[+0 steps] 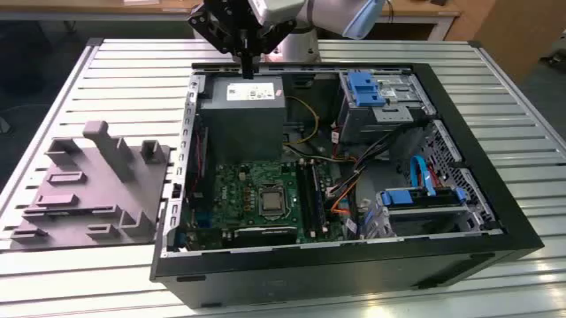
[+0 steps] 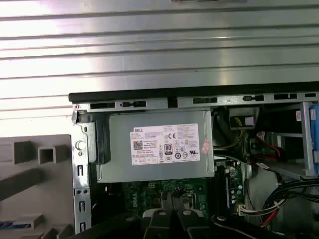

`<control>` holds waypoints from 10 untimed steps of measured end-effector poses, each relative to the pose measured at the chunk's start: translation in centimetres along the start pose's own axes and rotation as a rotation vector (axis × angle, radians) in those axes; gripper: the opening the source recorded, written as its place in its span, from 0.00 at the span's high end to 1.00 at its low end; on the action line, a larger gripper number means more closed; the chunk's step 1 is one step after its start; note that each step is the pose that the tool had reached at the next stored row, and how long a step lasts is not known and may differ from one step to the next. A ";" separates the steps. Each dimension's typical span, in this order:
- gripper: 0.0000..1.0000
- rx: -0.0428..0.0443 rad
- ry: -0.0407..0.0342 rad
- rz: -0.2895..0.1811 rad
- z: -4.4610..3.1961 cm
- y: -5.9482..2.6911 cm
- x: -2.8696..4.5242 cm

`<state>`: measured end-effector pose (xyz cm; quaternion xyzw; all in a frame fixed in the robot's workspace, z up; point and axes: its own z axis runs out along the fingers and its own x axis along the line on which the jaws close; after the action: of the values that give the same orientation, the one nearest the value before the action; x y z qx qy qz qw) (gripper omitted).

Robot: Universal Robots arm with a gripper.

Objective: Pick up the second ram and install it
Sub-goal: 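Reach for the second ram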

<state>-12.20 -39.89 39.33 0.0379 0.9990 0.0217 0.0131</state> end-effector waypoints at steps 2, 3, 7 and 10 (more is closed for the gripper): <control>0.90 0.0000 0.0000 0.000 0.00 0.00 0.00; 0.90 -0.0001 0.0000 0.000 0.00 0.00 0.01; 0.90 0.0000 0.0000 0.000 -0.01 -0.01 0.09; 0.90 -0.0001 0.0000 0.000 0.00 -0.02 0.21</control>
<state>-12.40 -39.89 39.33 0.0379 0.9990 0.0218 0.0131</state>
